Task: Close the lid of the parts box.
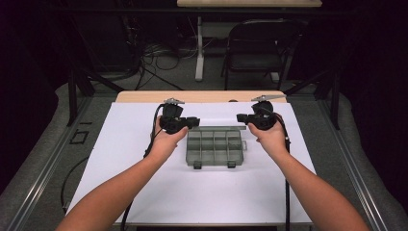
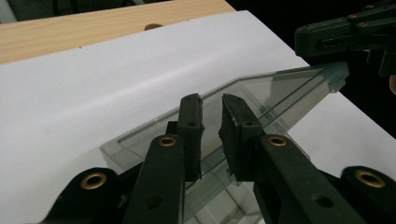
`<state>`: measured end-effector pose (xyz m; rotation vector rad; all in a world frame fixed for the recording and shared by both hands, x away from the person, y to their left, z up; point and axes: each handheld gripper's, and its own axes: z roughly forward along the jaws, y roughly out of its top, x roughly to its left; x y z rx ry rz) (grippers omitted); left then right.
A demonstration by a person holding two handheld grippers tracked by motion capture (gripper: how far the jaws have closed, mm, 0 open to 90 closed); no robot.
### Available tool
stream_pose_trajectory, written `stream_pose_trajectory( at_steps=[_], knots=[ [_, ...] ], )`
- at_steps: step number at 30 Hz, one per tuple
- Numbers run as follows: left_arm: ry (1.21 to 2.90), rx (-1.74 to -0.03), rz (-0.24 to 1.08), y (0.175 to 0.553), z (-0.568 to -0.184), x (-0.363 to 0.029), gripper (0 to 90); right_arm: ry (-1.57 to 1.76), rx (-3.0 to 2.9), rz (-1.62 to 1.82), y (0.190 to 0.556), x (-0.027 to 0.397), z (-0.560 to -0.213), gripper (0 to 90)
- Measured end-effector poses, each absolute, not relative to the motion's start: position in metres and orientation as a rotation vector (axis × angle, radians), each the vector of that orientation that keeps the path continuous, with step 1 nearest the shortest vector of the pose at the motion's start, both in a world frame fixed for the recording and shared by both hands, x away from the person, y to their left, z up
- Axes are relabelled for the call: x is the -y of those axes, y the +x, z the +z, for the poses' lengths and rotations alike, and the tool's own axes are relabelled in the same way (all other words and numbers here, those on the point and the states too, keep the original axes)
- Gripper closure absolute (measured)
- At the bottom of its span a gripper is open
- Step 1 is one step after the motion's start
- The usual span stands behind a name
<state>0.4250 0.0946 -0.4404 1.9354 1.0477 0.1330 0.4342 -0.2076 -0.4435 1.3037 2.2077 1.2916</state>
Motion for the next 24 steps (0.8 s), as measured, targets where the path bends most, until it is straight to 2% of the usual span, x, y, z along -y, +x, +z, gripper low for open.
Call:
stream_pose_trajectory(
  at_steps=[10,24],
  knots=[
    [1.966,-1.025,0.099,0.411,-0.452,-0.098,86.2,1.248,-2.278,1.26,0.413,0.205,-0.456,90.0],
    [1.979,-1.003,0.072,0.398,-0.462,-0.1,88.9,1.21,-2.246,1.262,0.39,0.214,-0.463,86.1]
  ],
)
